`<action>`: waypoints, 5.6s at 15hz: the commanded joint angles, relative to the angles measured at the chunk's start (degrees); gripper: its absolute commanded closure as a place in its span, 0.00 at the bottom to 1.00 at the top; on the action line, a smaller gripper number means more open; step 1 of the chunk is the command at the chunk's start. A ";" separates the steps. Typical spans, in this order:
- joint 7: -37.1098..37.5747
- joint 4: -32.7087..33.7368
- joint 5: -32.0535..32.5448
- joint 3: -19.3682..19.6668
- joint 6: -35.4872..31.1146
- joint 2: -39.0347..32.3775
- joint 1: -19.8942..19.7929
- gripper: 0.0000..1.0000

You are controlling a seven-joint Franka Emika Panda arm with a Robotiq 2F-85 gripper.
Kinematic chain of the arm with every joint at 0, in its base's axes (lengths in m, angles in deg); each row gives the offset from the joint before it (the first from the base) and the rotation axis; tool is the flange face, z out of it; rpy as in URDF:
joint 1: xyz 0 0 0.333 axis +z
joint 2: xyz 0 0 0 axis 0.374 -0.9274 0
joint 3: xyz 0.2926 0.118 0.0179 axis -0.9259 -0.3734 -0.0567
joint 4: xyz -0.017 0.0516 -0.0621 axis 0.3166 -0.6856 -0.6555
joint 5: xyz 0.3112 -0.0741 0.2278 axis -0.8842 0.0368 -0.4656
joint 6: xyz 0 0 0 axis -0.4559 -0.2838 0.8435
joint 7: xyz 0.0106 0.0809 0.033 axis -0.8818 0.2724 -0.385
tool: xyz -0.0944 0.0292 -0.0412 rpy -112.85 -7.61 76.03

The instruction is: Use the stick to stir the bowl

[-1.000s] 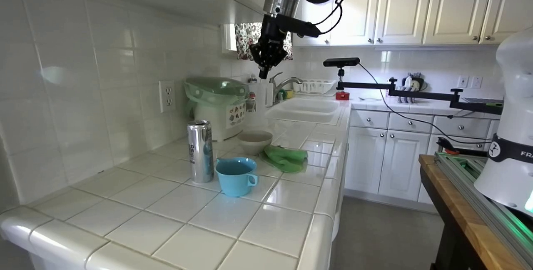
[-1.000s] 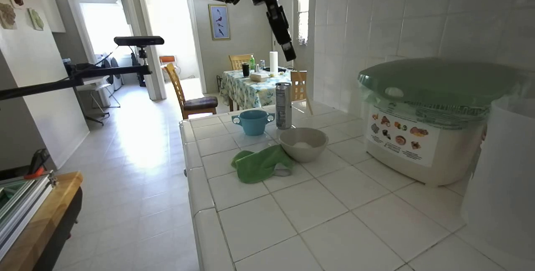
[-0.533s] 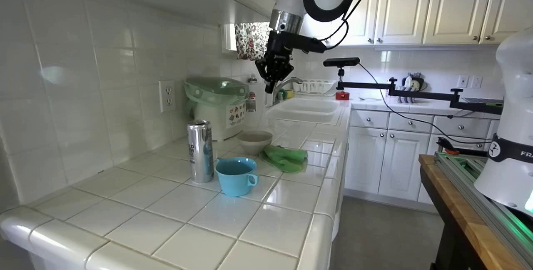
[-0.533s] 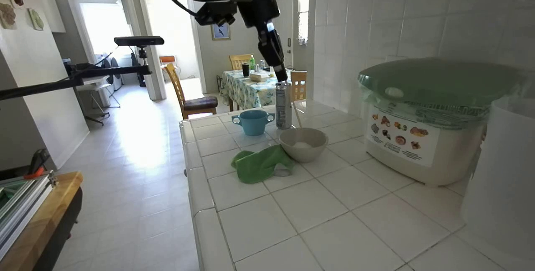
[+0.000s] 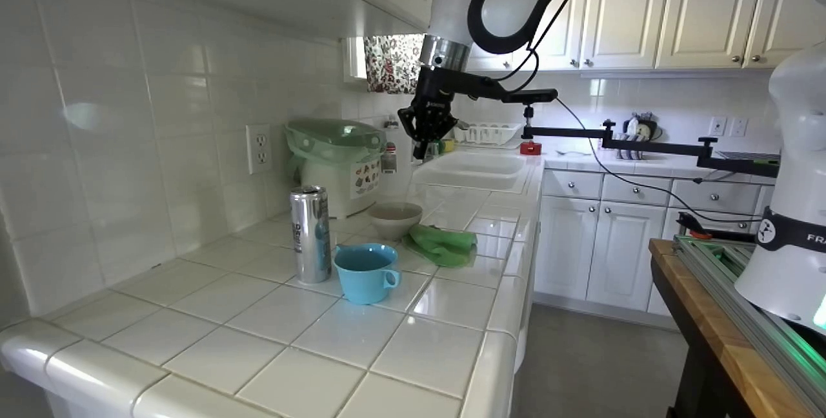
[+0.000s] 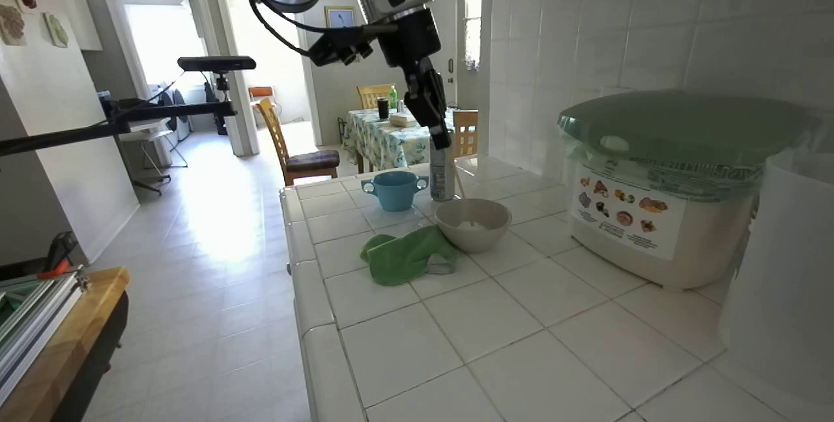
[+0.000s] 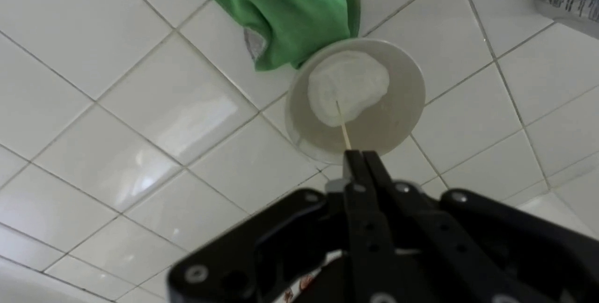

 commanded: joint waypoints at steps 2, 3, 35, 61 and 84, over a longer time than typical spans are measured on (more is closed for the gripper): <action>-2.38 1.02 -4.57 -0.22 -2.56 -2.25 0.31 0.99; -2.70 1.18 -5.45 -0.44 -3.13 -2.70 0.41 0.99; -5.49 6.90 -9.46 -0.18 0.56 -6.97 1.43 0.99; -1.91 -2.51 -9.26 2.08 4.38 -0.31 -0.01 0.99; -2.11 -1.45 -11.23 0.60 5.98 -1.47 0.73 0.99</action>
